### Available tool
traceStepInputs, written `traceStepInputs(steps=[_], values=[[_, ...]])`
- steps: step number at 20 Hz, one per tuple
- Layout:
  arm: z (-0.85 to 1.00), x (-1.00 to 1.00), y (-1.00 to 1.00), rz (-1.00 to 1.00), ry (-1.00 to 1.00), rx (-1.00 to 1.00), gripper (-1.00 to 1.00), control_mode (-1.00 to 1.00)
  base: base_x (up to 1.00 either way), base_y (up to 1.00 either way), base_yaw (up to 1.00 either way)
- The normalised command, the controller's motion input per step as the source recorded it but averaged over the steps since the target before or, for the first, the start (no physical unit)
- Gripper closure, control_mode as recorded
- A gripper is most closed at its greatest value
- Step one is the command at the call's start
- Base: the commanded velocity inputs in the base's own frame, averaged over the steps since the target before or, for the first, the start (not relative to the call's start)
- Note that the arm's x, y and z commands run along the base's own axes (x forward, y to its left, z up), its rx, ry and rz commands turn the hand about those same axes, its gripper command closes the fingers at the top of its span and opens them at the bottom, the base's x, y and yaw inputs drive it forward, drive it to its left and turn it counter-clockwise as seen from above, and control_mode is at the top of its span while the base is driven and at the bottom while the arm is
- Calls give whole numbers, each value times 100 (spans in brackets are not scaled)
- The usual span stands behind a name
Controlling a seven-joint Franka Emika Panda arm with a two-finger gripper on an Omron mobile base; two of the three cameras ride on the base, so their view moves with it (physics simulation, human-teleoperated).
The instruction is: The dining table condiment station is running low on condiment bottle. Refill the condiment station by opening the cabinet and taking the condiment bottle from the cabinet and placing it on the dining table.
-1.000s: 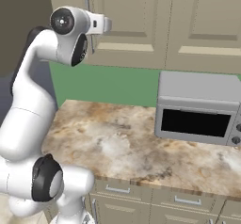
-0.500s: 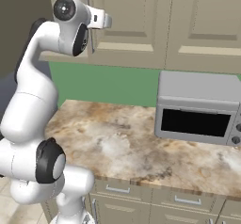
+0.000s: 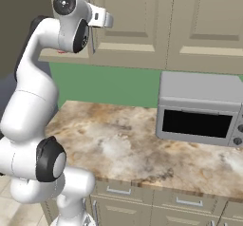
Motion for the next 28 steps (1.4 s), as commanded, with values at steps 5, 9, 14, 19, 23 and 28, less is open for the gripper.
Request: traceStepInputs(steps=[5, 9, 14, 19, 23, 28], values=[[0, 38, 12, 0, -5, 0, 100, -100, 0, 0, 0], [0, 49, 25, 0, 0, 0, 100, -100, 0, 0, 0], [0, 31, 8, 0, 3, 0, 100, -100, 0, 0, 0], [0, 19, 7, 0, 4, 0, 100, -100, 0, 0, 0], [-3, 16, 10, 0, 6, 0, 100, -100, 0, 0, 0], [-1, 9, 20, 0, 5, 0, 100, -100, 0, 0, 0]])
